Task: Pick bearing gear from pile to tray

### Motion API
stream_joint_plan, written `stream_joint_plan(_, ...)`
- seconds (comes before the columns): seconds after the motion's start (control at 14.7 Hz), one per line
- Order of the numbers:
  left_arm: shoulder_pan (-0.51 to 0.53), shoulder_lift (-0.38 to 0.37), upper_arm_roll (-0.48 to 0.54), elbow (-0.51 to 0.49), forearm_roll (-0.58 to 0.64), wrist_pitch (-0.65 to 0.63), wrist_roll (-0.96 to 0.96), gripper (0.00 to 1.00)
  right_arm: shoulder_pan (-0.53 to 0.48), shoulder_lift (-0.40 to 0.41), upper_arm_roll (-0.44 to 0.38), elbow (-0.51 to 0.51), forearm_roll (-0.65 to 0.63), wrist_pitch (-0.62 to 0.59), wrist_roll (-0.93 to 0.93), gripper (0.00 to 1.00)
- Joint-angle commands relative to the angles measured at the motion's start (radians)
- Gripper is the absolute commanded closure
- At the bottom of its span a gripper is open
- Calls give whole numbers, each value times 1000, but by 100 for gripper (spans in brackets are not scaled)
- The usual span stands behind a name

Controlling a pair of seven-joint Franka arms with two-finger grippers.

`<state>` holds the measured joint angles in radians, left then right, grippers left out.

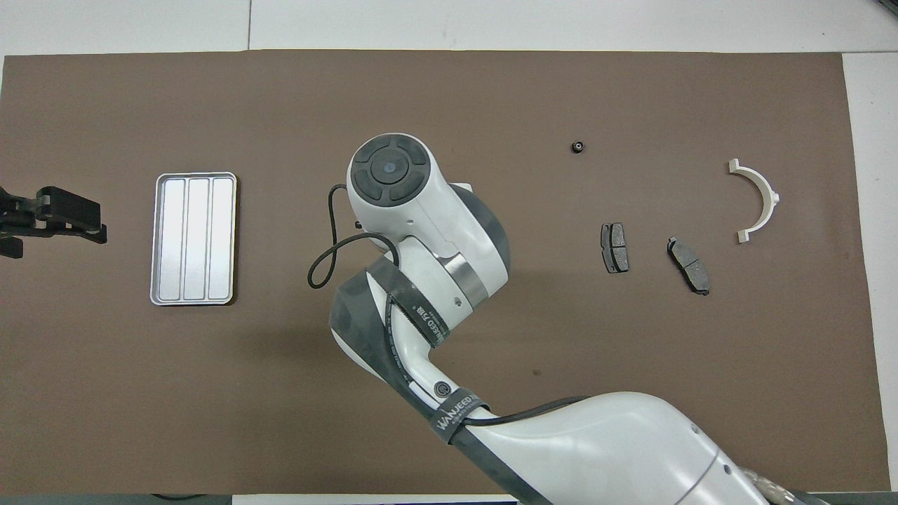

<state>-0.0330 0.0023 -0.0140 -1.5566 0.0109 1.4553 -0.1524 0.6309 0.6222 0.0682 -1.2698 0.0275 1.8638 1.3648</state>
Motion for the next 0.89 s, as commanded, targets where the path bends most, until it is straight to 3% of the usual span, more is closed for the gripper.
stream_joint_plan(0.0, 4, -16, -3, -17, -6, -7, 7, 0, 18, 89, -2, 41, -34, 81, 49, 100)
stream_joint_plan(0.34, 4, -16, -3, -17, -6, -7, 5, 0, 29, 146, -2, 32, -41, 178, 53, 100)
stream_joint_plan(0.82, 4, -16, -3, -17, -6, -7, 7, 0, 29, 171, -1, 32, -57, 187, 53, 100)
